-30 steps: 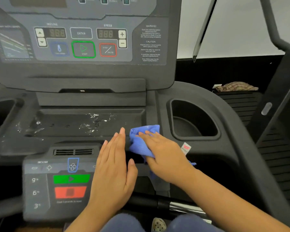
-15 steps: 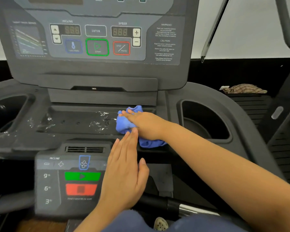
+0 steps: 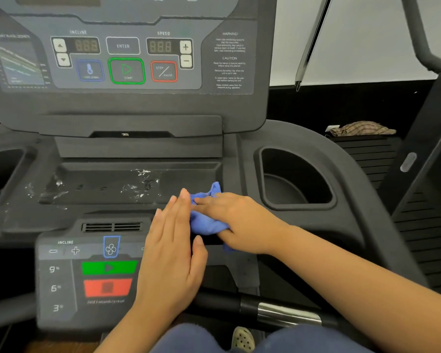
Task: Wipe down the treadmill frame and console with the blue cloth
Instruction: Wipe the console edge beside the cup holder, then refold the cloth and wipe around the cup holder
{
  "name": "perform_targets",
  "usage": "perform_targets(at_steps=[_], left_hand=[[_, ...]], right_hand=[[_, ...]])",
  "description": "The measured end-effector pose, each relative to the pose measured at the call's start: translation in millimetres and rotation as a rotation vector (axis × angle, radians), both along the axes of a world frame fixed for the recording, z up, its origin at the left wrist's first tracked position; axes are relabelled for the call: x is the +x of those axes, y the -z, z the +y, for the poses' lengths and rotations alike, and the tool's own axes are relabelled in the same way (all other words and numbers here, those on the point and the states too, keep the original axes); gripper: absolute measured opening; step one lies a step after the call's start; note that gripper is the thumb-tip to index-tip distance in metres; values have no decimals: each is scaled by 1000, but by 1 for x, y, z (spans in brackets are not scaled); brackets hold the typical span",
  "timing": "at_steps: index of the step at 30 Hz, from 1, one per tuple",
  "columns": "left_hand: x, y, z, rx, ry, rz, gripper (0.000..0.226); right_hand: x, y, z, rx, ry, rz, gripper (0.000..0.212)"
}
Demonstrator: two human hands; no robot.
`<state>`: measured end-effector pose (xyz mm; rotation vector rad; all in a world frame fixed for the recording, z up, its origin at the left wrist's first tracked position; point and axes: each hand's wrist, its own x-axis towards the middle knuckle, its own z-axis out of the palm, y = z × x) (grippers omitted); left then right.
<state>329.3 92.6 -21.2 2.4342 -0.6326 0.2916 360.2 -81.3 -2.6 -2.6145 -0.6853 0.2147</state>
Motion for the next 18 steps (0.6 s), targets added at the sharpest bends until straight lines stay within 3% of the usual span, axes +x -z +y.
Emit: perform_targets(at_steps=[7,11,15,18], left_hand=[[1,-2,-3,222,-27,35,59],[2,-9,-14,232,-32,87,62],[13,-22,-53,119,193,84,66],[18,-31,-87,71,375,101,65]], right_hand=[[-29,10,-69,85,131,60,68],[-34,10,-77,-56,213,63,75],[-28,14,-63,-242,428,-147,82],[-24,19,-62,-247,408,-192,75]])
